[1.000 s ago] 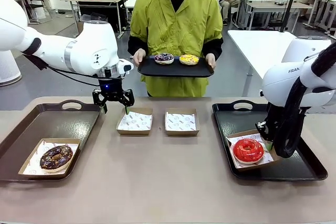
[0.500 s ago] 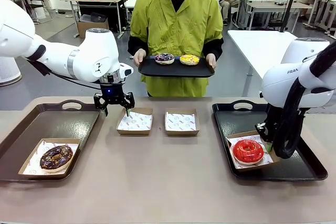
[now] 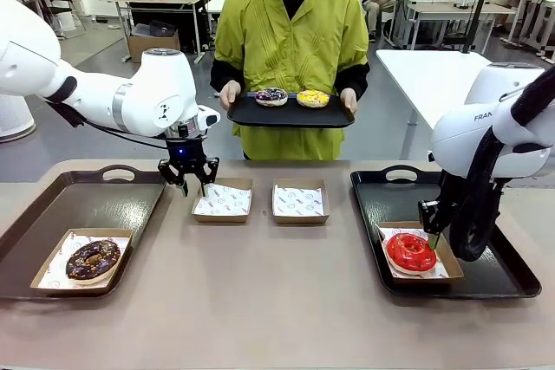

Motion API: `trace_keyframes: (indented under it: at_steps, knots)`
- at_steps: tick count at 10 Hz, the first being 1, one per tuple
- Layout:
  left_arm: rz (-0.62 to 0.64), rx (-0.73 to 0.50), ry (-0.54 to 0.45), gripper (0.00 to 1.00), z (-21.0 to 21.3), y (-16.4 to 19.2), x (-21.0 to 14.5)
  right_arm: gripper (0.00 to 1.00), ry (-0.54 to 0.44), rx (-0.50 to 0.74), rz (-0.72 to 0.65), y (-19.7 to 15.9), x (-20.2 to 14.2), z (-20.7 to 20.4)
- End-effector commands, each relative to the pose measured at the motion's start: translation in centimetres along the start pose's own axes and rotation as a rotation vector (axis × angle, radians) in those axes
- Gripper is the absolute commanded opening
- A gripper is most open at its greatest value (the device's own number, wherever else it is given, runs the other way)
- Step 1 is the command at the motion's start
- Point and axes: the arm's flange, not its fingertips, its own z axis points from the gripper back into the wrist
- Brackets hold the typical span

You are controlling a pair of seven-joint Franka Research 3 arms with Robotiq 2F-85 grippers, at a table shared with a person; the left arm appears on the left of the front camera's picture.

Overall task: Individually package the donuts and arrange them on the tray.
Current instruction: Place the picked Paper togo box on the Handle tray while simultaneously picking up another Paper togo box from the table with the other hand.

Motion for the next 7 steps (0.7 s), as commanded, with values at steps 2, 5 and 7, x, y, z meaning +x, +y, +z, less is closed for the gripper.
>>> trace_keyframes:
  at_steps: [2, 5, 7]
  knots:
    - [0.009, -0.020, 0.040, 0.00, -0.16, -0.18, 0.55, 1.00, -0.002, 0.046, 0.013, -0.04, 0.01, -0.37]
    - [0.010, -0.043, 0.063, 0.00, -0.29, -0.22, 0.59, 1.00, -0.010, 0.055, 0.009, -0.20, -0.17, -0.26]
    - [0.002, -0.046, 0.062, 0.00, 0.06, -0.17, 0.54, 1.00, -0.016, 0.071, -0.001, -0.53, -0.46, 0.26]
